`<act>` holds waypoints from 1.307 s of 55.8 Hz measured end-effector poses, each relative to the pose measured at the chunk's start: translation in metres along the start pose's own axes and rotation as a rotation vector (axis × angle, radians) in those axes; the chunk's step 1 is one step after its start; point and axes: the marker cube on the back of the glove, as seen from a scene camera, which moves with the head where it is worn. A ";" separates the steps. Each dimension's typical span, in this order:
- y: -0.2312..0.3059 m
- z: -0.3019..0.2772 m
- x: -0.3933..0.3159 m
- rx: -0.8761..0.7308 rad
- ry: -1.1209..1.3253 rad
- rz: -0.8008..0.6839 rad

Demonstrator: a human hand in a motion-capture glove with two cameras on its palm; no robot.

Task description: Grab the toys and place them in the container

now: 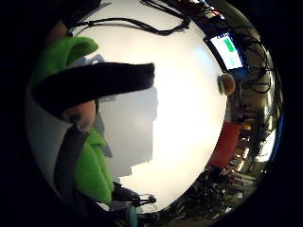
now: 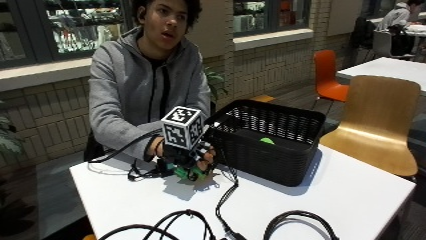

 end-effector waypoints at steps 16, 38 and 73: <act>-0.015 -0.131 -0.020 0.268 -0.036 -0.094; -0.050 -0.132 -0.160 0.209 0.052 -0.332; -0.052 -0.129 -0.104 0.074 0.016 -0.261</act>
